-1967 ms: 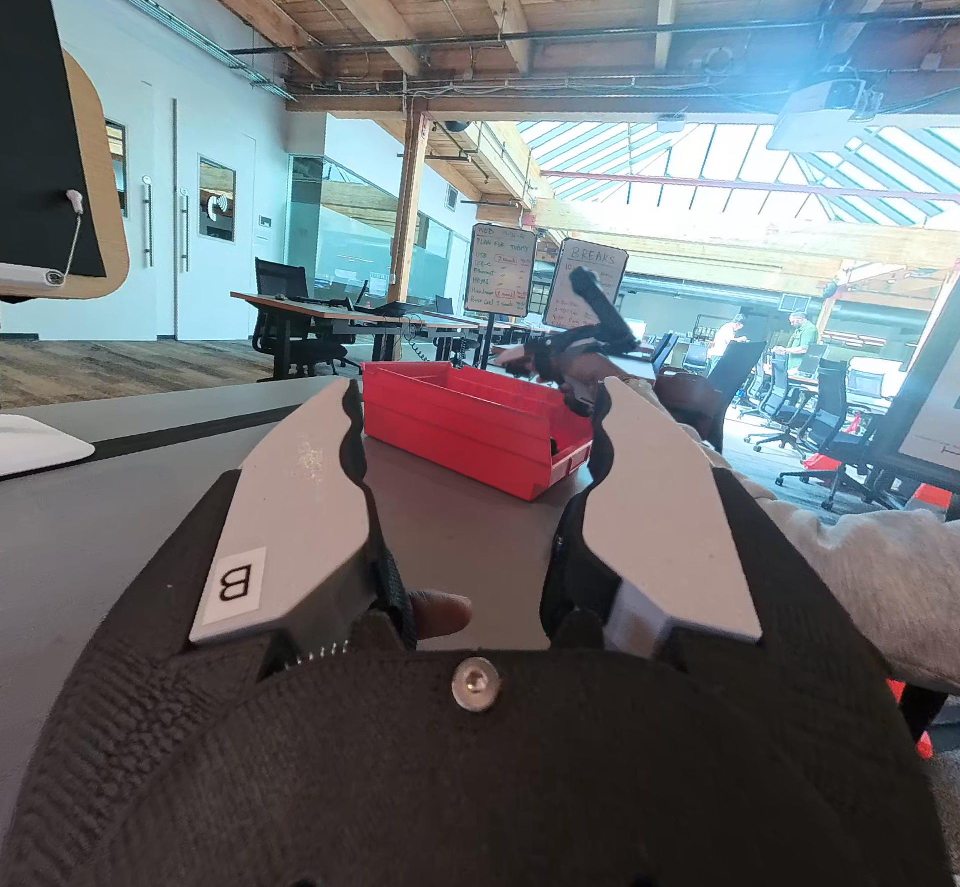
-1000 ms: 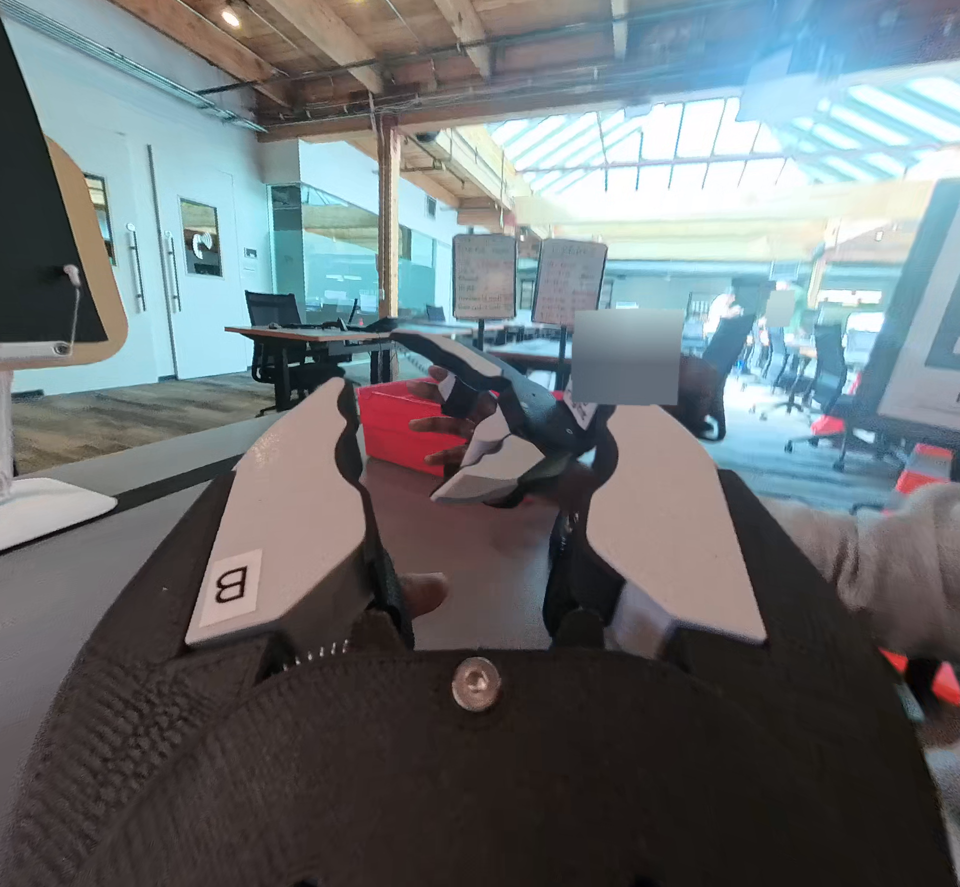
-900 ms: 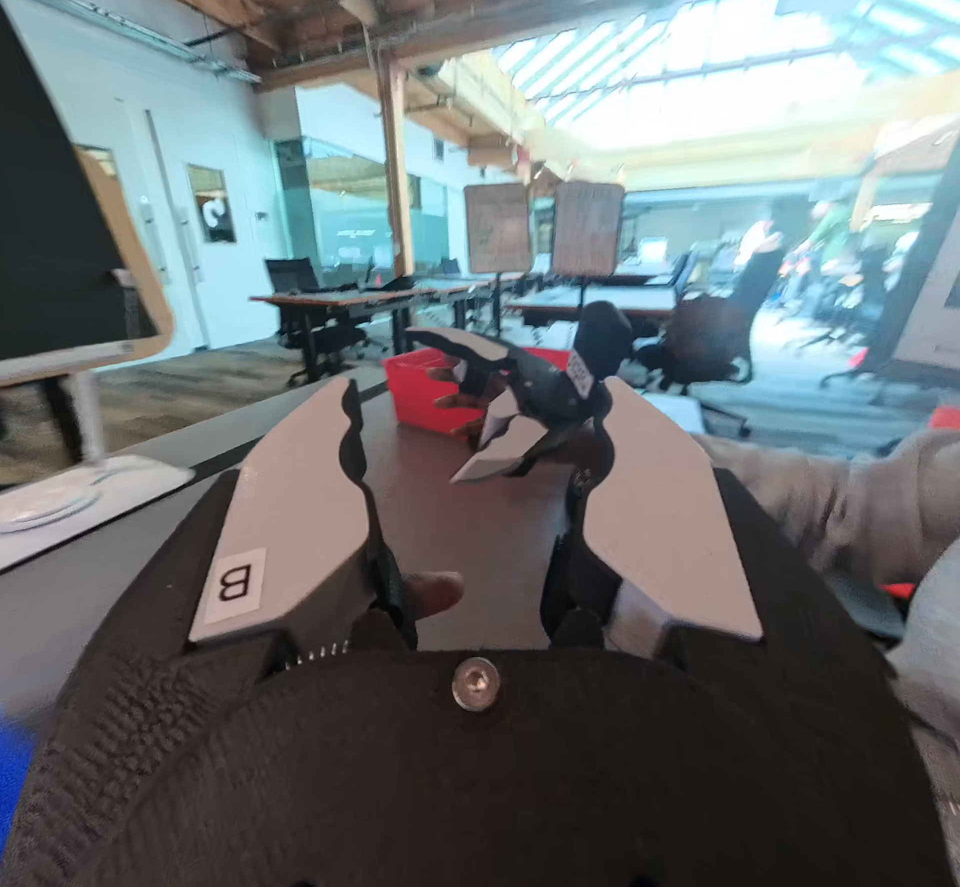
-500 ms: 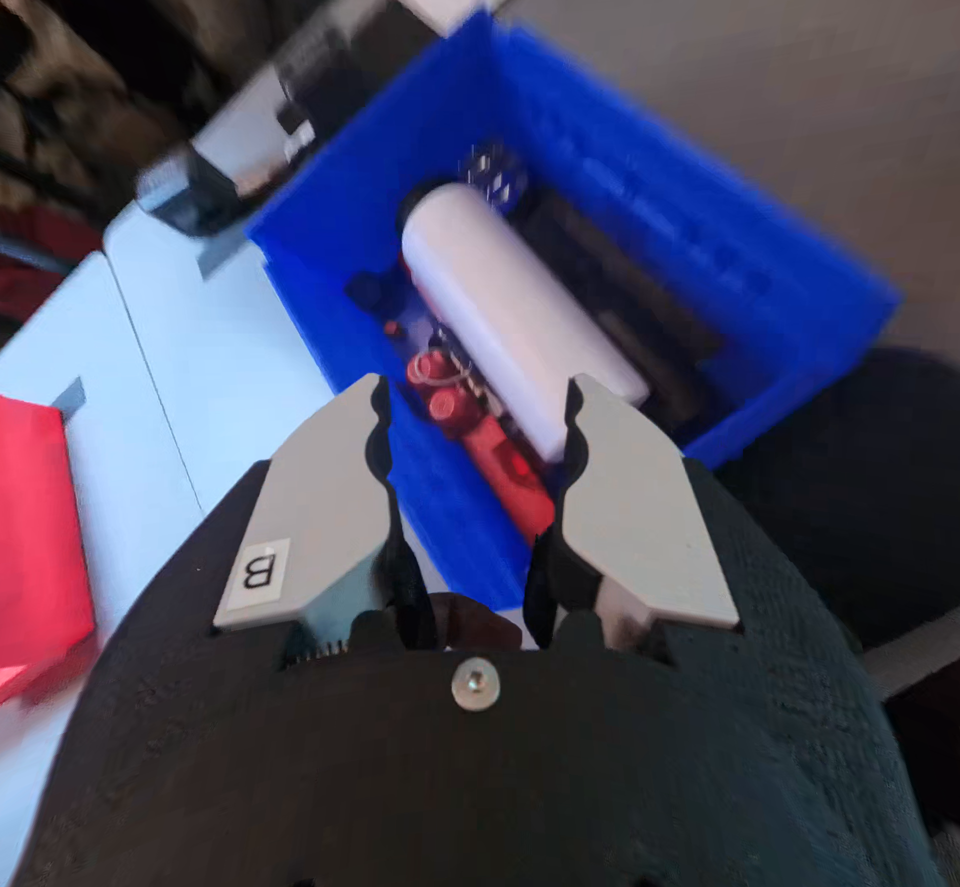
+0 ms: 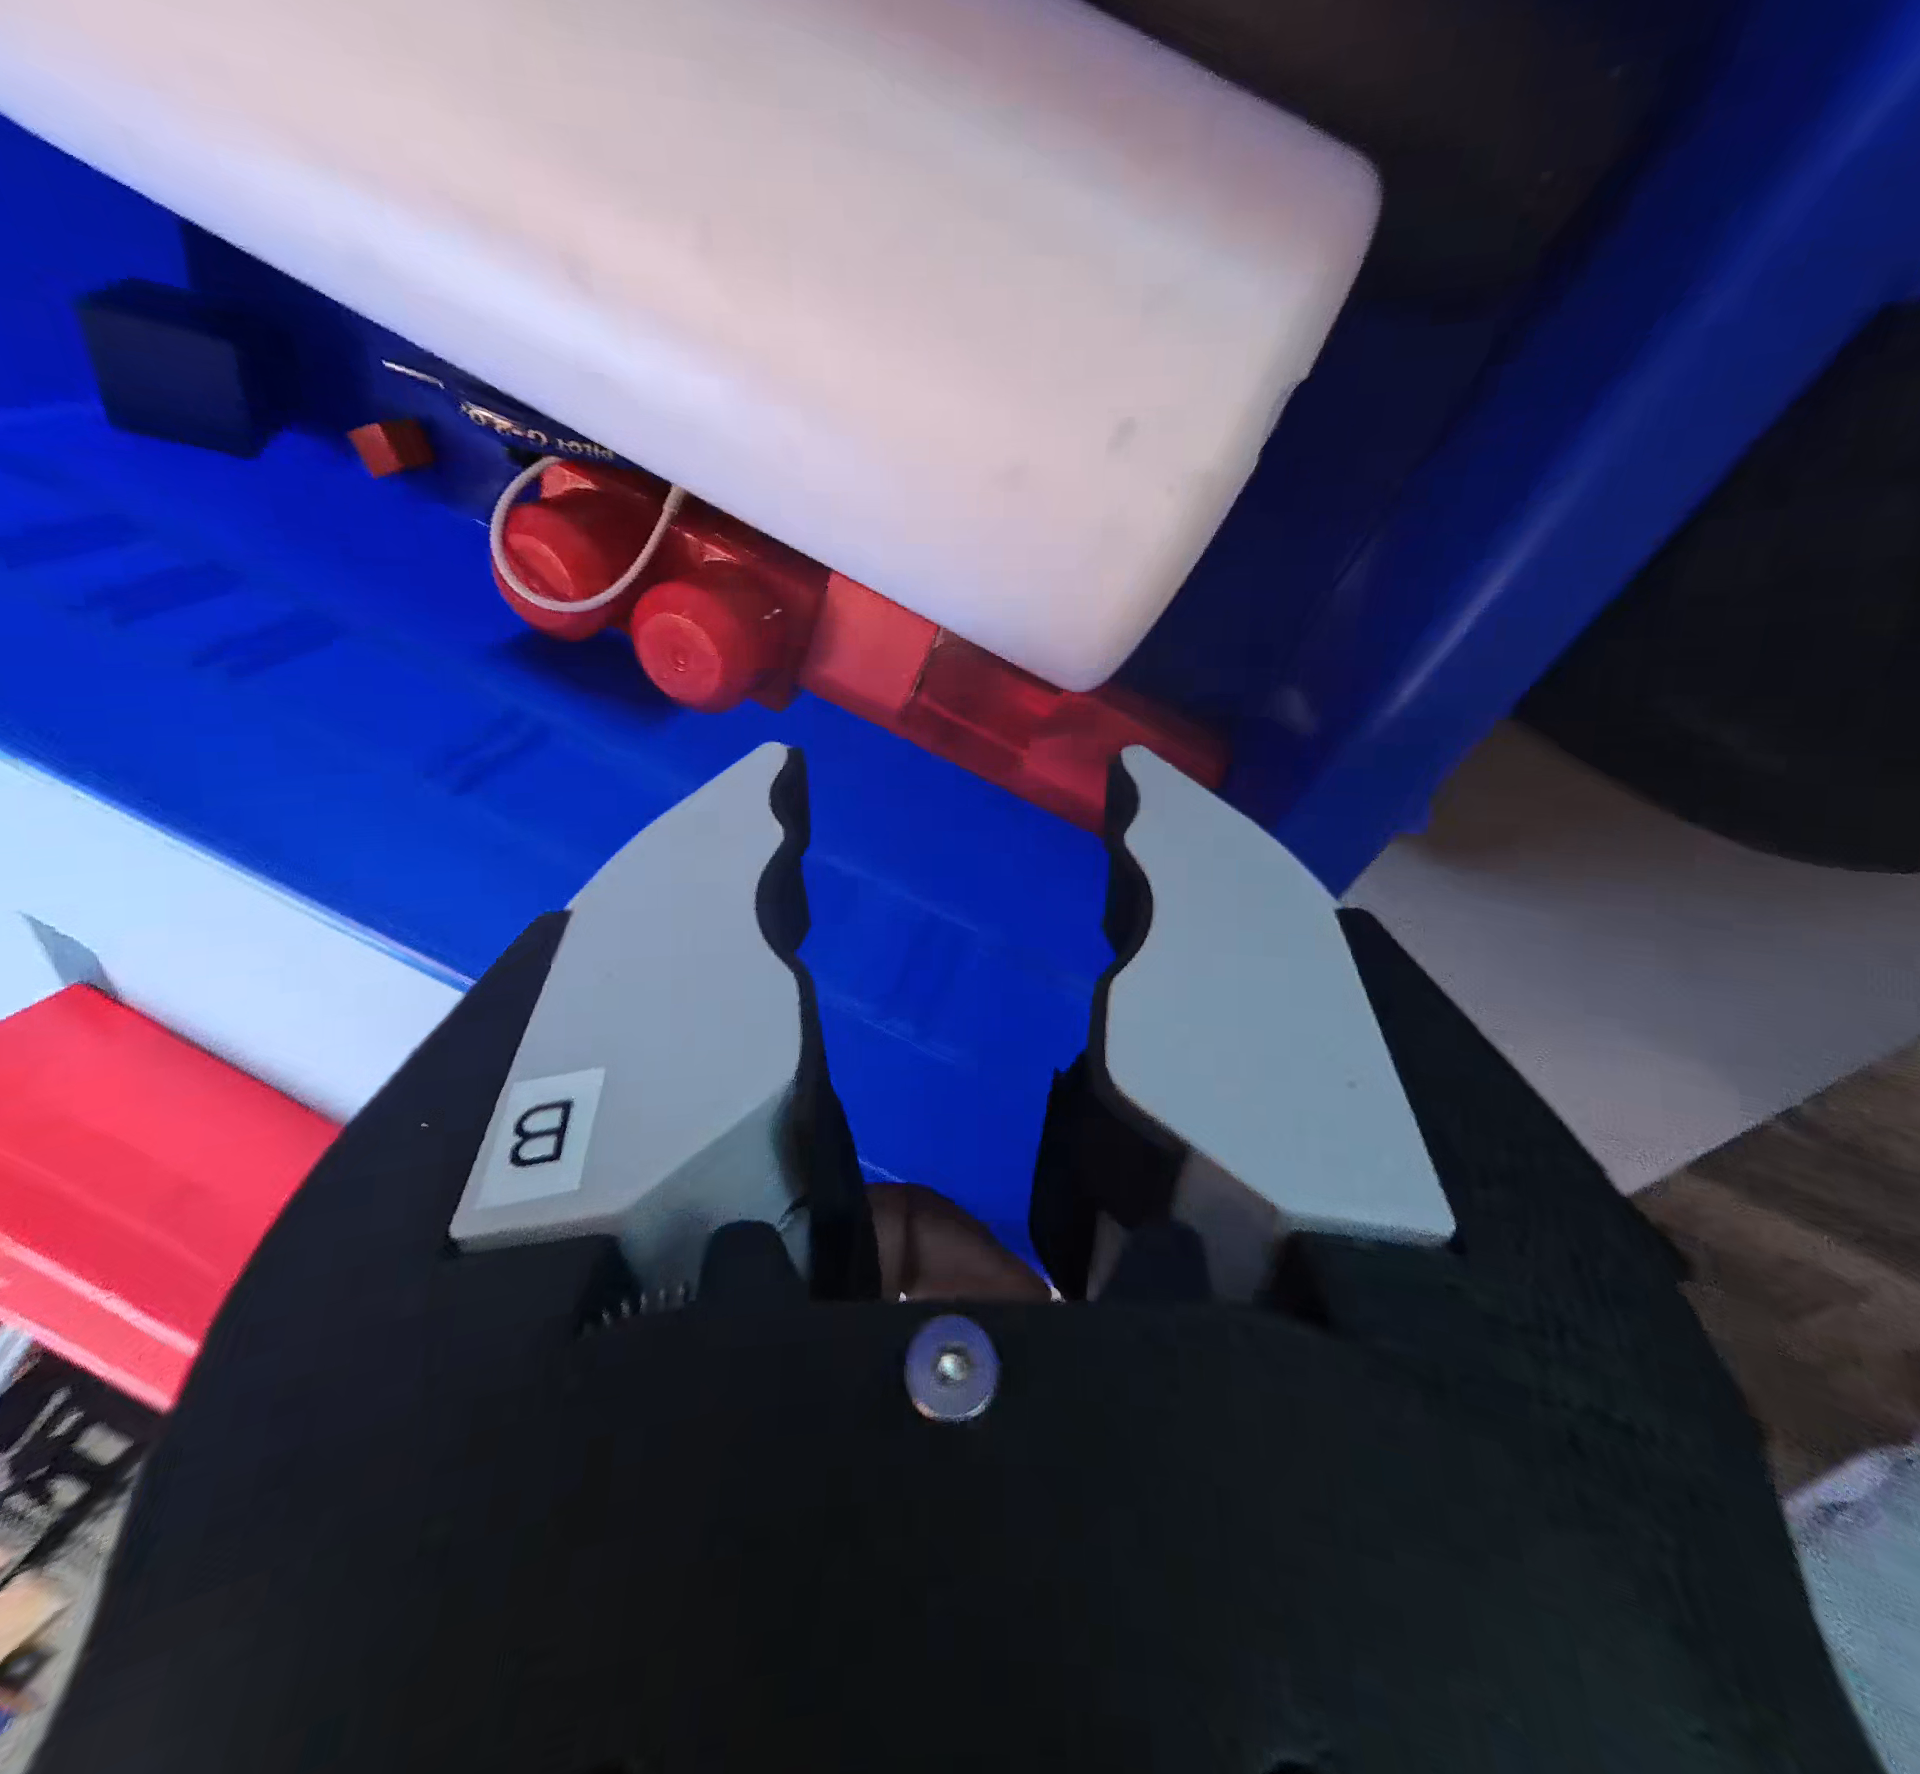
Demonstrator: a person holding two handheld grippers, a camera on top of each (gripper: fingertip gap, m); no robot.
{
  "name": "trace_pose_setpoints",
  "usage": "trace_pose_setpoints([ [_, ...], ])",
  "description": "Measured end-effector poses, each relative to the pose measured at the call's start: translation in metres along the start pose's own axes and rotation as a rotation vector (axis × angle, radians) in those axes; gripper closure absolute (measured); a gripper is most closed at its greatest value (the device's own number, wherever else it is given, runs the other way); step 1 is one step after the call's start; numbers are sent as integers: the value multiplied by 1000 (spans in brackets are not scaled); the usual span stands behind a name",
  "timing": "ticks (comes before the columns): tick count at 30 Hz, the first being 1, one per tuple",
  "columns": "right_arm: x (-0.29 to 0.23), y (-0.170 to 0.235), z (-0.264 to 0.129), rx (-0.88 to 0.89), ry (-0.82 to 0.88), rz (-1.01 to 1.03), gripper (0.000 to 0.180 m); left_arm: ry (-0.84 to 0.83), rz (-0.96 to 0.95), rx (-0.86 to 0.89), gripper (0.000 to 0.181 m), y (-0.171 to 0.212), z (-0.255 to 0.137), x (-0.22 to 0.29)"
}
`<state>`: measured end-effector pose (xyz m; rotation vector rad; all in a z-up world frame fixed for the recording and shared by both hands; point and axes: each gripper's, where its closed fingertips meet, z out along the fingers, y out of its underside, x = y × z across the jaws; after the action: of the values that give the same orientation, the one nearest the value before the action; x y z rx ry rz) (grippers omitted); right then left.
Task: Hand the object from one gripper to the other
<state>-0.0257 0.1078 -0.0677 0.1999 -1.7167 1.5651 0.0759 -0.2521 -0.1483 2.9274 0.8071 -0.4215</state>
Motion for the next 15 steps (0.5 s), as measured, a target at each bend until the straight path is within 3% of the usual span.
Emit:
trace_pose_setpoints([
  [1, 0, 0, 0, -2, -2, -1, 37, -8, 24, -17, 127, 0, 1, -1],
  [6, -2, 0, 1, 0, -10, 1, 37, 28, 168, -124, 127, -1, 11, 5],
  [10, -4, 0, 1, -1, -16, -5, 37, 73, 227, -174, 149, 0, 23, 8],
  [15, -6, -1, 2, 2, -33, 7, 39, 12, 135, -176, 152, 9, -1, -6],
])
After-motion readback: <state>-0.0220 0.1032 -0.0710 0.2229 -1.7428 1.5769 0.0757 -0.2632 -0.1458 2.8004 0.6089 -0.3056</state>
